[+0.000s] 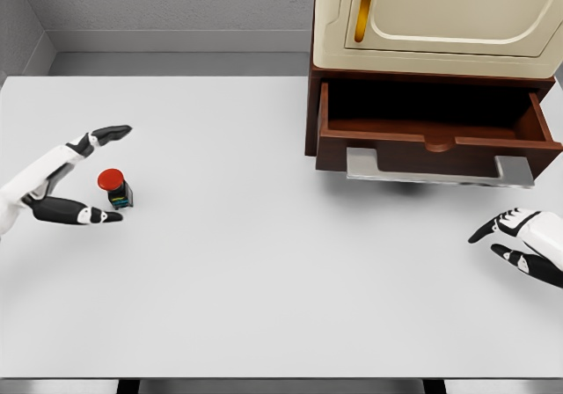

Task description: Put the switch into the drawer with left arm, and close the drawer with right arm

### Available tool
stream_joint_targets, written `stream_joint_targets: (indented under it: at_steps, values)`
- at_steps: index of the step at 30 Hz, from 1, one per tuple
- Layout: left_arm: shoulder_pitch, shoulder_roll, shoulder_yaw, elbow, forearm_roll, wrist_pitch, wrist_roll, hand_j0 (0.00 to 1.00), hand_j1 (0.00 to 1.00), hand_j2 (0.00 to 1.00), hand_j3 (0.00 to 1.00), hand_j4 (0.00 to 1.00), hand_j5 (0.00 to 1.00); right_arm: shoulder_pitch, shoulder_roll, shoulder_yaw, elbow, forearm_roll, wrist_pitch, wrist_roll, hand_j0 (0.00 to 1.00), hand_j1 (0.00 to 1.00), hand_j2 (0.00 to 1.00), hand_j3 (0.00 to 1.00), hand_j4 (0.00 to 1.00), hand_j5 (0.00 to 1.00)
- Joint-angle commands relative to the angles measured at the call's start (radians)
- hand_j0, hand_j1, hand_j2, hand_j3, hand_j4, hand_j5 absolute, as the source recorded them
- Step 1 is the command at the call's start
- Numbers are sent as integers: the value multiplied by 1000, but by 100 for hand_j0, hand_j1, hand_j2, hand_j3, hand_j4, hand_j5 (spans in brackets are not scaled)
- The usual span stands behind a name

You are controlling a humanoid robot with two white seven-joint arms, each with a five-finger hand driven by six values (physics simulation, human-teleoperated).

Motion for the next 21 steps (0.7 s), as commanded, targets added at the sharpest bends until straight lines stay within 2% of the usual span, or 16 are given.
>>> stream_joint_targets:
  at_steps: [1,4,7,11,15,21]
  values:
    - [-3,0,-3,32,79,70,-16,100,100,100,100,100,100,0,-1,-2,-1,-7,1,0,55,55,55,55,55,55]
    - [-28,-20,-3,84,68,88,-16,100,100,100,100,100,100,25,15,-46,-1,-9,1,0,58,58,58,58,58,58]
    - [-63,-75,-3,147,5,87,-16,100,100,100,100,100,100,48,15,-66,-4,-12,1,2,58,58,58,58,58,58]
    - [-107,-160,5,236,-153,13,-16,100,100,100,100,100,100,51,15,-65,-5,-12,1,2,58,58,58,58,58,58]
    - [-103,-158,6,258,-166,-60,-16,100,100,100,100,100,100,64,12,-65,-5,-13,1,-1,59,59,59,59,59,59]
    - [-106,-147,6,305,-173,-60,-14,100,100,100,100,100,100,74,12,-65,-5,-13,1,2,56,56,56,56,56,56]
